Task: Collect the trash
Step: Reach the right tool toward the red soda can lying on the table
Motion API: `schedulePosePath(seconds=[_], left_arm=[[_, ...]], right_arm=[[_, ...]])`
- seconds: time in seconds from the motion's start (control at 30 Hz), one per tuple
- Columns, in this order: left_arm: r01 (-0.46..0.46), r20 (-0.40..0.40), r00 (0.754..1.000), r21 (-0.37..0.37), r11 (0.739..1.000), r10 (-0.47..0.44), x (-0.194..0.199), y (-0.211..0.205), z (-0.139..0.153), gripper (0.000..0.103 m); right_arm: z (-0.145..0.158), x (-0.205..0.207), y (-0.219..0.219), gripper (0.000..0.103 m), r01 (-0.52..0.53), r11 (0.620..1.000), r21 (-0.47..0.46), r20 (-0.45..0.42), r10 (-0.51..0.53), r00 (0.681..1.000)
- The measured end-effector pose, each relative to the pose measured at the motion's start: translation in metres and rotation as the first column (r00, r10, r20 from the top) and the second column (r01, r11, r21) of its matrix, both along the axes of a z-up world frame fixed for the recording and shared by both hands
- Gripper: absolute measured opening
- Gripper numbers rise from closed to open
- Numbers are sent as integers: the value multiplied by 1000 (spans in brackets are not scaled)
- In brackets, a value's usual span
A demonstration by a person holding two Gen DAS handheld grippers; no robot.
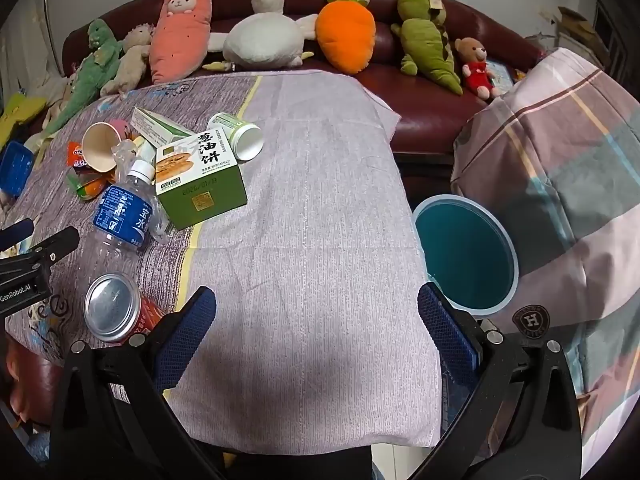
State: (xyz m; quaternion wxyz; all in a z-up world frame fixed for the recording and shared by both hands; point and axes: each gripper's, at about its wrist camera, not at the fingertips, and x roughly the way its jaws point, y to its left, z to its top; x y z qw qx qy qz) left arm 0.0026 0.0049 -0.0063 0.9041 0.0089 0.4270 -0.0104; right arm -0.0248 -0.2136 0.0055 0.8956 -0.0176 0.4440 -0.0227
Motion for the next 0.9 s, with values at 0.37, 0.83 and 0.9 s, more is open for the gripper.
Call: schedulePosePath(seconds=[0.37,0.83,0.9], left_arm=[[2,-2,1000,0,1000,-2,0,0,-1,99],[38,-56,998,26,999,-36,6,9,-7,99],[47,-74,996,34,998,-44,11,10,-11,99]], right_arm=[[3,0,-3,97,-1,1000,4,1,1,1000],[3,2,-6,97,1,1000,8,-5,-1,1000],[-3,0,-1,97,3,1000,11,14,-3,1000]])
